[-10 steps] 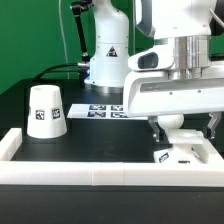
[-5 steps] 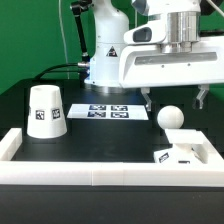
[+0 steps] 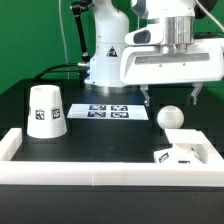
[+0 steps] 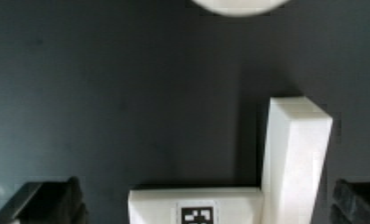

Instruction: Assemble lamp

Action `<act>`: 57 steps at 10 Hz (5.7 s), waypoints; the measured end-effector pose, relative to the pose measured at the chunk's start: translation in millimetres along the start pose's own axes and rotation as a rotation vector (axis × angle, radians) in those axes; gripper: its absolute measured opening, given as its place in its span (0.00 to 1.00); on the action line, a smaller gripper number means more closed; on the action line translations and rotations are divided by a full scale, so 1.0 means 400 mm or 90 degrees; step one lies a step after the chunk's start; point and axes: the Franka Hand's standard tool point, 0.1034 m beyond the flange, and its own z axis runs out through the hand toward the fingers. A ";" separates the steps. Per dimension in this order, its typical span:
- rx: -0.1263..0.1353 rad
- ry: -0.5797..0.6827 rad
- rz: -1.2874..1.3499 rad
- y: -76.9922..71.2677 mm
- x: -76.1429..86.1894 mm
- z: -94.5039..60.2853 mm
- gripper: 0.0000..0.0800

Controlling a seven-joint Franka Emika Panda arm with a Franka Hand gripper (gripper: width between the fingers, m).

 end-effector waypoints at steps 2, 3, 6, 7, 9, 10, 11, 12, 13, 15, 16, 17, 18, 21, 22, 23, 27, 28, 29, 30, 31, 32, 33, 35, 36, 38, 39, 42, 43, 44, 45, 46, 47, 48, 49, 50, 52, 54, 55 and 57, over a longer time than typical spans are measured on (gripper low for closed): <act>0.000 -0.001 0.012 0.000 -0.002 -0.001 0.87; 0.002 -0.002 0.070 0.000 -0.013 -0.011 0.87; 0.009 -0.032 0.180 0.001 -0.051 -0.004 0.87; 0.009 -0.036 0.173 0.001 -0.052 -0.004 0.87; 0.007 -0.049 0.162 0.002 -0.056 -0.003 0.87; 0.005 -0.101 0.130 0.001 -0.054 -0.006 0.87; 0.004 -0.125 0.126 -0.003 -0.050 -0.006 0.87; 0.002 -0.181 0.112 0.000 -0.060 -0.004 0.87; 0.003 -0.226 0.114 0.002 -0.061 -0.004 0.87; 0.002 -0.320 0.113 0.004 -0.062 -0.005 0.87; 0.001 -0.363 0.115 0.009 -0.068 -0.003 0.87; 0.003 -0.403 0.118 0.010 -0.073 -0.005 0.87; 0.004 -0.426 0.117 0.004 -0.076 0.000 0.87; 0.023 -0.531 0.116 -0.013 -0.097 0.012 0.87; 0.023 -0.530 0.116 -0.014 -0.097 0.012 0.87; 0.022 -0.528 0.117 -0.016 -0.100 0.016 0.87; 0.017 -0.520 0.115 -0.024 -0.135 0.053 0.87; 0.015 -0.518 0.115 -0.024 -0.149 0.066 0.87; 0.013 -0.518 0.114 -0.025 -0.160 0.076 0.87; 0.012 -0.518 0.112 -0.029 -0.166 0.083 0.87; 0.011 -0.516 0.112 -0.031 -0.170 0.093 0.87; 0.010 -0.517 0.112 -0.030 -0.178 0.105 0.87; 0.009 -0.515 0.114 -0.027 -0.186 0.117 0.87; 0.007 -0.518 0.113 -0.028 -0.205 0.134 0.87; 0.003 -0.521 0.117 -0.031 -0.212 0.140 0.87; -0.002 -0.528 0.123 -0.035 -0.225 0.149 0.87; -0.002 -0.528 0.123 -0.035 -0.225 0.149 0.87; -0.002 -0.528 0.123 -0.033 -0.224 0.149 0.72; -0.001 -0.526 0.123 -0.029 -0.219 0.147 0.72; 0.003 -0.522 0.117 -0.025 -0.211 0.142 0.72; 0.015 -0.515 0.097 -0.016 -0.195 0.126 0.72; 0.036 -0.518 0.060 0.002 -0.174 0.090 0.72; 0.057 -0.519 0.035 0.022 -0.133 0.047 0.72; 0.071 -0.508 0.018 0.028 -0.086 0.015 0.72; 0.082 -0.506 0.005 0.034 -0.057 -0.013 0.72; 0.088 -0.499 0.002 0.049 -0.023 -0.038 0.72; 0.085 -0.483 0.004 0.046 -0.028 -0.016 0.72; 0.080 -0.427 0.007 0.051 -0.002 -0.008 0.72; 0.078 -0.349 -0.015 0.060 0.018 -0.013 0.72; 0.080 -0.266 -0.052 0.076 0.073 -0.055 0.72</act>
Offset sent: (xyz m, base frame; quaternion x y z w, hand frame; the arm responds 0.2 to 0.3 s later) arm -0.0400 -0.0029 0.0068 -0.0423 -0.0567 0.2203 0.9729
